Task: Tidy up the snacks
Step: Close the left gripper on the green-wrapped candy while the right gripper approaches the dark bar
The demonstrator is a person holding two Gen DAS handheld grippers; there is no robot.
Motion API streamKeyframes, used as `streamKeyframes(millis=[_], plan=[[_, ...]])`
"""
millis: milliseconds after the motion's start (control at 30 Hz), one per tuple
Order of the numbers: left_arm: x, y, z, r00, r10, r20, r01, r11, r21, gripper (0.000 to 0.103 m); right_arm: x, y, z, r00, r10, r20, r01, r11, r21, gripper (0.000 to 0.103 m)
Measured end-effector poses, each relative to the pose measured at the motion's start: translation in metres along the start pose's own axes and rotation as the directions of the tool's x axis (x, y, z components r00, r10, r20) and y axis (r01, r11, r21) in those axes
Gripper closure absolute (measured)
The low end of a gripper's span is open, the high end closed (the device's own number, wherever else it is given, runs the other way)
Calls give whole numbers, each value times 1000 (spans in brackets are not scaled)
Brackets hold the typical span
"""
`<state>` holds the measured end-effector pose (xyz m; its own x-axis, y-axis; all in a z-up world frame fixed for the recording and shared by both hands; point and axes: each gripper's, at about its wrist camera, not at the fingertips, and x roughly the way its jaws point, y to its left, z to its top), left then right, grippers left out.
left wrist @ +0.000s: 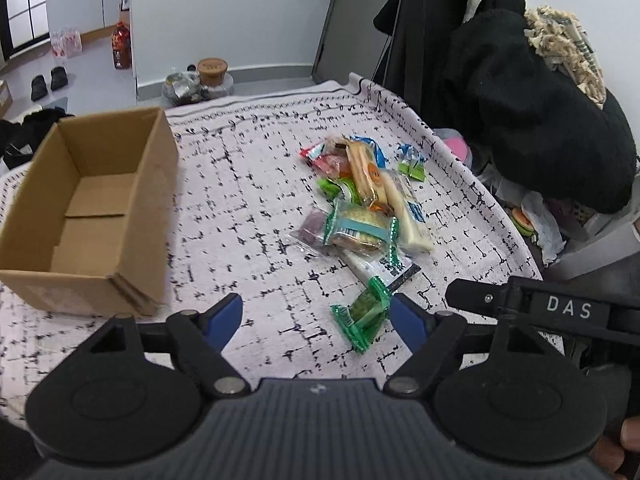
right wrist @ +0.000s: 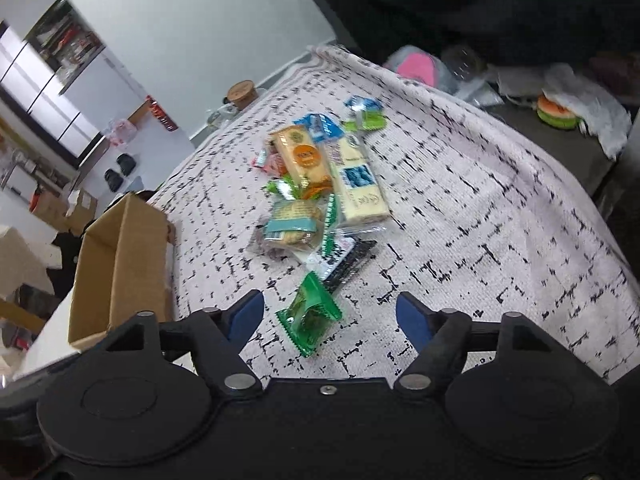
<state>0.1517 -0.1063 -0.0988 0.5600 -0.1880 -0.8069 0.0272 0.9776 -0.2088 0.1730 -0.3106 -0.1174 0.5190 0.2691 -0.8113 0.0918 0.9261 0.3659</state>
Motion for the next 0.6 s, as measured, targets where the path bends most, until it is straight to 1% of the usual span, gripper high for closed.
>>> streamKeyframes(millis=[133,200,300,433,600], plan=[[18,-4,2,999,-16,-29,16,1000,-27,25,4,-11,3,1000,1,-1,-1,998,60,34],[28,-8,1,999,-24,-48,22,999,-30,25,6,-16,5,1000,-16,4,16,996,84,34],[41,-16,-2,997,-30,-72,28,999,-32,25,10,-20,7,1000,-2,-1,2,994,106,34],[59,-20,-5,995,-26,-97,21,998,-58,25,15,-24,8,1000,9,-11,-7,992,124,34],[77,-24,-9,992,-33,-121,21,995,-101,25,30,-31,11,998,35,-54,-24,983,180,46]])
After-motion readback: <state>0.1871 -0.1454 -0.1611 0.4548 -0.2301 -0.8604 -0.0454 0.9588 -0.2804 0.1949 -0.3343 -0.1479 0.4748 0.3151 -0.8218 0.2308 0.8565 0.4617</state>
